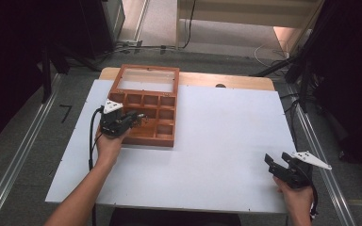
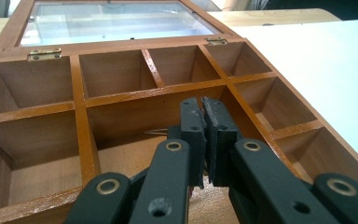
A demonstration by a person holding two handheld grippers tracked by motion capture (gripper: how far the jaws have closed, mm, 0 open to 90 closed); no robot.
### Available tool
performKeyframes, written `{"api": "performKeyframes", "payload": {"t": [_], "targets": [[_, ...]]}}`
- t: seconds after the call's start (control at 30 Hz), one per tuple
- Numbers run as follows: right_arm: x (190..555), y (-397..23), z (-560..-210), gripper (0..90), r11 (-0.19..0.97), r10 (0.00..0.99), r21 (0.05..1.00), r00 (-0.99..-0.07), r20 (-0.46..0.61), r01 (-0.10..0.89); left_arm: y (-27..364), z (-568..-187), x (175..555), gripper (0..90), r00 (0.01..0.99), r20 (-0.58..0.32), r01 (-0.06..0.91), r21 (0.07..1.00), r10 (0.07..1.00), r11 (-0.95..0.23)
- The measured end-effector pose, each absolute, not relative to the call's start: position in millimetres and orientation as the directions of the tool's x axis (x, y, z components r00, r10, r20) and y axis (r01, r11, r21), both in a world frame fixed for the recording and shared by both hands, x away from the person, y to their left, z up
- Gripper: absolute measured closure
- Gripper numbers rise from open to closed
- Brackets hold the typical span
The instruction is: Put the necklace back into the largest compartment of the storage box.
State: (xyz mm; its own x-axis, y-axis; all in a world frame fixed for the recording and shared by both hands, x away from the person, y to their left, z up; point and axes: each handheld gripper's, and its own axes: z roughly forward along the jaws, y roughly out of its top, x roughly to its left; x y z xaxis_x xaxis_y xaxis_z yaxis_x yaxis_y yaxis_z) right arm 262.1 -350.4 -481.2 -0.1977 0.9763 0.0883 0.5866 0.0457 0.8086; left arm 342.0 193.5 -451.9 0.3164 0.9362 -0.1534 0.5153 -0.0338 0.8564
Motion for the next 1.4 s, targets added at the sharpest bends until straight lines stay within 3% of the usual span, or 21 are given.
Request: {"api": "performKeyframes", "payload": {"t": [0.9,1.17,1.4], "targets": [[262,-351,-481,28.0,0.048,0.976,0.808,-0.2,0.087,0.587,188,-466,356,86.1,0.297,-0.142,0.541,0.84,0.944,-0.044],[262,-351,-481,28.0,0.048,0.976,0.808,-0.2,0.088,0.587,188,-464,355,58.1,0.296,-0.129,0.534,0.844,0.946,-0.052],[262,-350,-481,28.0,0.048,0.976,0.808,-0.201,0.088,0.588,186,-465,354,46.9,0.302,-0.132,0.544,0.837,0.944,-0.057]]}}
